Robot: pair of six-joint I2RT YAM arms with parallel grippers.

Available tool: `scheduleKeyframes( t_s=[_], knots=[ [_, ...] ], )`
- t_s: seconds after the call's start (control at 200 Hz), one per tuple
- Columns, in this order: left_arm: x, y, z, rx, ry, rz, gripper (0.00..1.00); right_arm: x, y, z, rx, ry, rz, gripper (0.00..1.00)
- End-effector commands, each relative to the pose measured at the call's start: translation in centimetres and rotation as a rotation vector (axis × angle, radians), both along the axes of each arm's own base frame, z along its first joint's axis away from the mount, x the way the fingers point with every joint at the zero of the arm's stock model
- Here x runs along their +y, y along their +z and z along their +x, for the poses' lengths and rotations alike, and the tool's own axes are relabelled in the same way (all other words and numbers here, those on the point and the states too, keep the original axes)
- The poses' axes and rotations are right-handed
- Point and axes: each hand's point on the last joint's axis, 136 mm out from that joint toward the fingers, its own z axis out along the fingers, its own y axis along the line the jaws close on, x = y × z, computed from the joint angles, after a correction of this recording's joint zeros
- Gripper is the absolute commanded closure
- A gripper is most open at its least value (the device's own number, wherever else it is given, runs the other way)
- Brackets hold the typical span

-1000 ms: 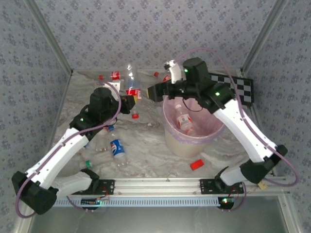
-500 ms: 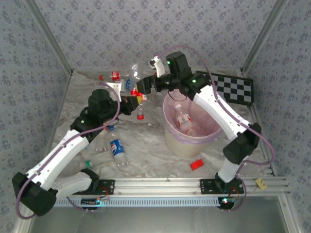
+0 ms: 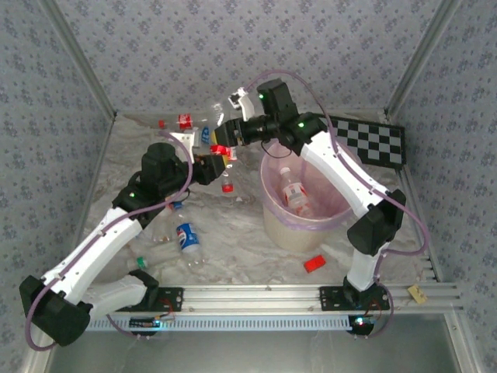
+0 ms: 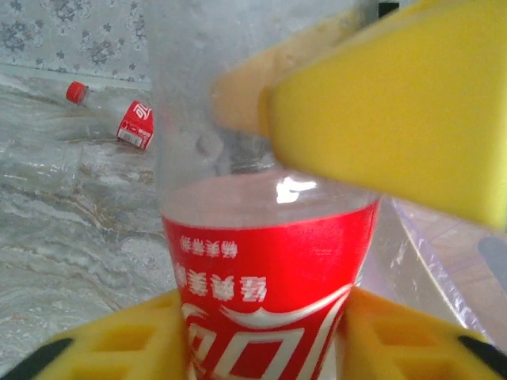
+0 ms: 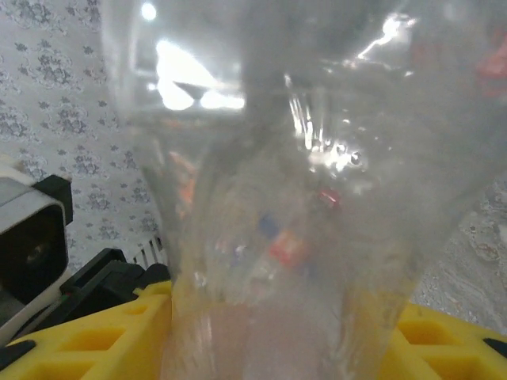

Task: Put the plastic bottles in the bin

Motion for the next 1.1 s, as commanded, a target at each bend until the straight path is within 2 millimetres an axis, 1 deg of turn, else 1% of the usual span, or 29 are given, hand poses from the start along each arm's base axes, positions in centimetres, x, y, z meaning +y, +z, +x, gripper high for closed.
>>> scheduleKeyframes(
  t_s=[0.0, 0.025, 0.06, 0.09, 0.135, 0.21, 0.3, 0.37, 0.42, 0.46, 0.49, 0.575, 0.685, 0.78, 0.9, 0.995, 1.07, 1.095],
  knots=[
    [0.9, 0.6, 0.1, -0.024, 0.031, 0.002, 0.24, -0.2, 2.3, 0.1, -0.049, 0.002, 0.021, 0.53],
    [1.2, 0.4, 0.1, -0.018, 0.039, 0.011, 0.17, -0.5, 2.7, 0.2, -0.057, -0.004, 0.021, 0.53],
    [1.6, 0.2, 0.0, -0.01, 0.055, 0.024, 0.11, -0.7, 3.7, 0.3, -0.081, -0.008, 0.029, 0.54],
    [2.1, -0.1, 0.0, -0.002, 0.072, 0.037, 0.08, -1.2, 4.1, 0.3, -0.085, -0.016, 0.021, 0.54],
    [3.0, -0.7, -0.2, 0.016, 0.102, 0.062, 0.05, -1.9, 5.4, 0.1, -0.114, -0.028, 0.021, 0.55],
    [4.9, -2.2, -0.4, 0.055, 0.173, 0.12, 0.05, -3.8, 7.5, 0.0, -0.16, -0.071, 0.014, 0.58],
    [7.3, -4.6, -0.6, 0.116, 0.267, 0.181, 0.05, -6.9, 9.7, -0.2, -0.187, -0.157, 0.008, 0.61],
    [8.6, -6.4, -0.5, 0.163, 0.324, 0.212, 0.07, -9.6, 10.5, -0.9, -0.196, -0.224, -0.035, 0.64],
    [9.3, -7.9, -0.3, 0.197, 0.354, 0.232, 0.08, -11.6, 10.7, -1.5, -0.2, -0.263, -0.077, 0.66],
    [9.5, -8.7, -0.1, 0.214, 0.366, 0.241, 0.08, -13.2, 10.5, -2.1, -0.198, -0.294, -0.115, 0.67],
    [9.5, -9.3, 0.2, 0.228, 0.371, 0.25, 0.08, -14.3, 10.3, -2.4, -0.195, -0.318, -0.145, 0.68],
    [9.2, -10.4, 1.0, 0.252, 0.363, 0.278, 0.08, -17.2, 8.8, -3.8, -0.167, -0.365, -0.259, 0.7],
    [9.0, -11.3, 2.0, 0.272, 0.358, 0.32, 0.08, -19.7, 6.0, -5.5, -0.128, -0.369, -0.429, 0.74],
    [9.6, -11.5, 2.3, 0.287, 0.373, 0.376, 0.09, -21.5, 3.2, -6.7, -0.06, -0.369, -0.582, 0.76],
    [11.3, -12.1, 2.1, 0.323, 0.403, 0.482, 0.09, -22.9, 0.0, -7.7, 0.001, -0.354, -0.749, 0.78],
    [12.4, -12.8, 1.3, 0.361, 0.415, 0.537, 0.09, -23.1, -2.2, -8.2, 0.05, -0.334, -0.816, 0.79],
    [12.8, -13.0, 0.7, 0.38, 0.417, 0.546, 0.08, -23.3, -4.1, -8.5, 0.092, -0.319, -0.871, 0.79],
    [13.1, -13.5, 0.0, 0.411, 0.411, 0.565, 0.08, -23.3, -4.7, -8.6, 0.11, -0.309, -0.882, 0.79]
  ],
)
